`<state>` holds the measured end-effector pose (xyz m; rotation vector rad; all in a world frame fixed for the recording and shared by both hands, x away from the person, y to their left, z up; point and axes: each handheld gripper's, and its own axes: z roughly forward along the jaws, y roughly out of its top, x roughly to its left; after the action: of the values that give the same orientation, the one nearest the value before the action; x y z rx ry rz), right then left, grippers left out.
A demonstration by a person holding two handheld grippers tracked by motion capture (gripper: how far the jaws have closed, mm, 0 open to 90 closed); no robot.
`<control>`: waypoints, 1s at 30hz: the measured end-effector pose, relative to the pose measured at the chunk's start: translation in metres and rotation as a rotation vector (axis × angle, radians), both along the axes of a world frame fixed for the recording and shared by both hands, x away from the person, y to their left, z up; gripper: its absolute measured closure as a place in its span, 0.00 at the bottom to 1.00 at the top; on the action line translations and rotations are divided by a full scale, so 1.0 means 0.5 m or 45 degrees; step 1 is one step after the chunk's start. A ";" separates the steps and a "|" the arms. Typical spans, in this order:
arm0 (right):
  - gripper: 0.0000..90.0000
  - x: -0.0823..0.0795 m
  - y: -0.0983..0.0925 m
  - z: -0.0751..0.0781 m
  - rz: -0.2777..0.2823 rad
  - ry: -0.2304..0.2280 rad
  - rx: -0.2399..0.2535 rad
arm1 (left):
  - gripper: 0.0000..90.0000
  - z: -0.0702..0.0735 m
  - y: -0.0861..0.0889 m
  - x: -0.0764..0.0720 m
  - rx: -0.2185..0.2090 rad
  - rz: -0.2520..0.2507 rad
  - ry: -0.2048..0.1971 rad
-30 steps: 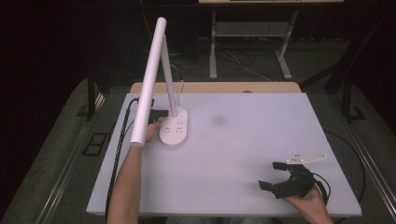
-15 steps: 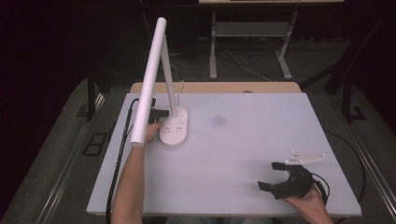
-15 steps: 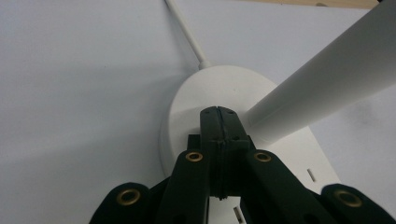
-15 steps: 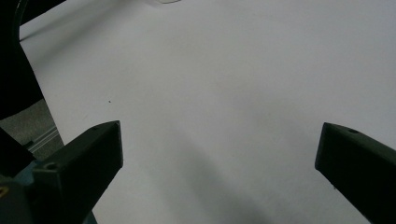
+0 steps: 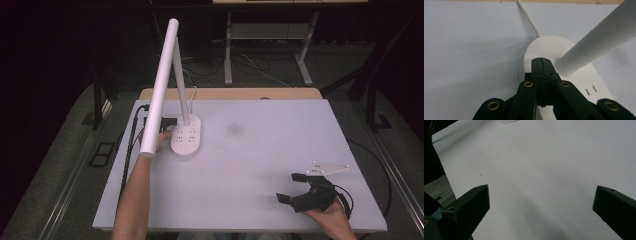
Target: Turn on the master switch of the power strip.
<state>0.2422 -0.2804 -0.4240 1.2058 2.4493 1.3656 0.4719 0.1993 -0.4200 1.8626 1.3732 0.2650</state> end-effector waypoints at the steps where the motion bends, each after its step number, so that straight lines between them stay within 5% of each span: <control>1: 0.00 0.000 0.000 0.000 0.000 0.000 -0.001 | 1.00 0.002 0.001 -0.002 -0.011 0.000 -0.008; 8: 0.00 0.001 -0.001 -0.001 0.000 -0.002 -0.001 | 1.00 0.024 0.007 -0.013 -0.026 0.011 -0.032; 20: 0.00 0.000 -0.003 0.000 -0.013 -0.002 -0.007 | 1.00 0.089 0.057 -0.049 0.037 0.030 -0.098; 26: 0.00 0.000 -0.002 0.000 -0.012 0.001 -0.006 | 1.00 0.117 0.073 -0.069 -0.009 0.035 -0.137; 30: 0.00 0.000 -0.002 -0.001 -0.016 -0.003 -0.009 | 0.88 0.131 0.081 -0.081 -0.021 0.015 -0.144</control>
<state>0.2424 -0.2816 -0.4244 1.2156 2.4389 1.3529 0.4314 0.2399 -0.3545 1.7984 1.3062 0.3584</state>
